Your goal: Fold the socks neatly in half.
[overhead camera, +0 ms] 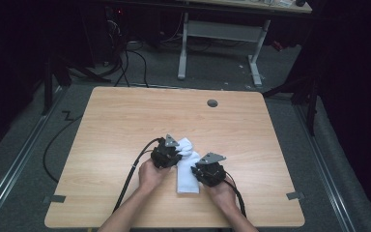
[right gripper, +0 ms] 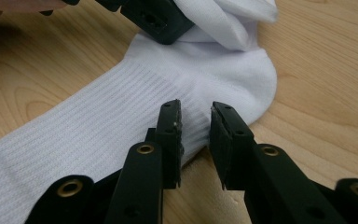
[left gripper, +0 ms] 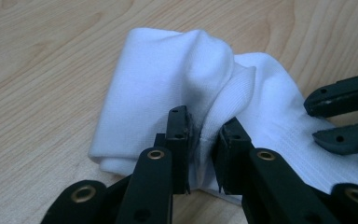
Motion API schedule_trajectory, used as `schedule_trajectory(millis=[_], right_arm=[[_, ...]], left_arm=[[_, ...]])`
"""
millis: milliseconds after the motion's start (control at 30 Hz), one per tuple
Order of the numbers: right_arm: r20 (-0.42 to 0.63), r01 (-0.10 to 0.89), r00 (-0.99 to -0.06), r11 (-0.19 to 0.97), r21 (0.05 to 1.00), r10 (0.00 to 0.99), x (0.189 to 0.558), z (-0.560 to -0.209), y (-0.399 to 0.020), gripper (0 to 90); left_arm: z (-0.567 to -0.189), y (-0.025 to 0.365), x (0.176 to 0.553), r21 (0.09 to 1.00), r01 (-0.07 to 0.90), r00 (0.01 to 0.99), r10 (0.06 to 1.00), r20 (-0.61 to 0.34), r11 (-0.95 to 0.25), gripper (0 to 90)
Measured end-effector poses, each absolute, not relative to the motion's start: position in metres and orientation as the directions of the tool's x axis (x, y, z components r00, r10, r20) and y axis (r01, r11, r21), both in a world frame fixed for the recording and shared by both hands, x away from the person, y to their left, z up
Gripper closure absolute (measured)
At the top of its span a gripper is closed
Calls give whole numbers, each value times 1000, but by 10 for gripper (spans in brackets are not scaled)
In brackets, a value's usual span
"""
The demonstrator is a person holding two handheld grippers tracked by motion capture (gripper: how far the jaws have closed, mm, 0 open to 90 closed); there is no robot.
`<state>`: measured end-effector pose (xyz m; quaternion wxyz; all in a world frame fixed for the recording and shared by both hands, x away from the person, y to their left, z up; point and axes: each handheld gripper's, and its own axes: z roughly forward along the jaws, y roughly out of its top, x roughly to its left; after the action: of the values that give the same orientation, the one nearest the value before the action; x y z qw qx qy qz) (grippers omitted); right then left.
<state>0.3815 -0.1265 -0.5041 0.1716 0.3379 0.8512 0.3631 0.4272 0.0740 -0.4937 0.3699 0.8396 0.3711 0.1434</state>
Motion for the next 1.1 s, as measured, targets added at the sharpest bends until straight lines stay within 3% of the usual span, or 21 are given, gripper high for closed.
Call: schedule_trajectory(millis=[67,100,167,467,900,1100], right_arm=[[-43,453,-710,503,736,703,383,-504,-125,734],[-40,455,-708,498,738,706,383,-505,-124,734],[-39,455,-707,497,739,706,383,-505,-124,734],[-48,450,-707,502,739,706,383,-505,-123,734],[-52,447,-706,502,740,706,383,-505,-123,735],[-55,446,-706,503,741,707,382,-505,-123,736]], left_arm=[[-492,74,428,722,529,678,734,-43,-446,731],[-491,74,427,723,531,677,734,-49,-442,658],[-487,75,424,724,526,688,724,-55,-445,592],[-467,83,412,777,490,710,698,-93,-395,503],[-483,76,434,757,569,653,736,-179,-321,629],[-485,76,437,753,572,655,734,-179,-326,806]])
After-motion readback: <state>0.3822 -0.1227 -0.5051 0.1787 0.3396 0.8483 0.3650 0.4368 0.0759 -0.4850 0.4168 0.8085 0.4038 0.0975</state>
